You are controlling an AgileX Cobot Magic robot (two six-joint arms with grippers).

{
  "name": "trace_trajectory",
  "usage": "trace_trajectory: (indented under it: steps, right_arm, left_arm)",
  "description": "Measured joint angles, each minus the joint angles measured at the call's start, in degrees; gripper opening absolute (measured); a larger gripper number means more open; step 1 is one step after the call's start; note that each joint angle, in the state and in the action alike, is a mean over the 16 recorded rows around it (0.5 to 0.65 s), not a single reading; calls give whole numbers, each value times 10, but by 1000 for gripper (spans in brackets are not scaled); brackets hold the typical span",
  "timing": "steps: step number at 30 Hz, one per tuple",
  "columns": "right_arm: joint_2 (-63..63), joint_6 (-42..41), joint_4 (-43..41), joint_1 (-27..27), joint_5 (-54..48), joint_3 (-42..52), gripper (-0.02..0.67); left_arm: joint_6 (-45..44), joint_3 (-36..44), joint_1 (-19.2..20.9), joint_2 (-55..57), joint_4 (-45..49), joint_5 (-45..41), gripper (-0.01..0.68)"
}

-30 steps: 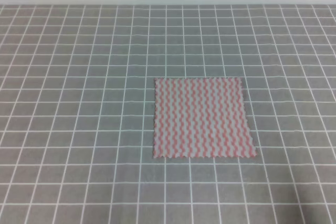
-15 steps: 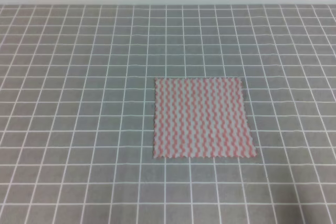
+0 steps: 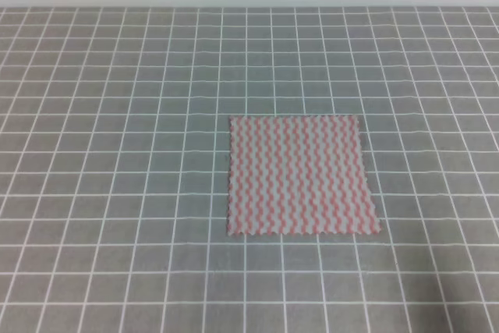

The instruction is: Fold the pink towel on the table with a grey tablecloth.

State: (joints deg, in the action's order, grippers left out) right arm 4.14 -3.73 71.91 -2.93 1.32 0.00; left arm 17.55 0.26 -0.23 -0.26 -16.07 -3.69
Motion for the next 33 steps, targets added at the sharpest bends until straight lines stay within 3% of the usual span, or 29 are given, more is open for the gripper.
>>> trace_trajectory:
  steps: [5,14,21,33]
  right_arm:
    - [0,-24,29,0,0,0,-18]
    - [6,-95,27,0,-21,-3,-18]
    - [59,-201,16,0,-14,-33,-18]
    - [260,-374,20,0,-29,-147,-18]
  left_arm:
    - [59,0,0,0,-67,64,-3]
    - [43,-16,0,28,-73,81,-3]
    - [-40,-96,0,140,-71,31,-3]
    - [-247,-332,-2,460,-73,-70,-3]
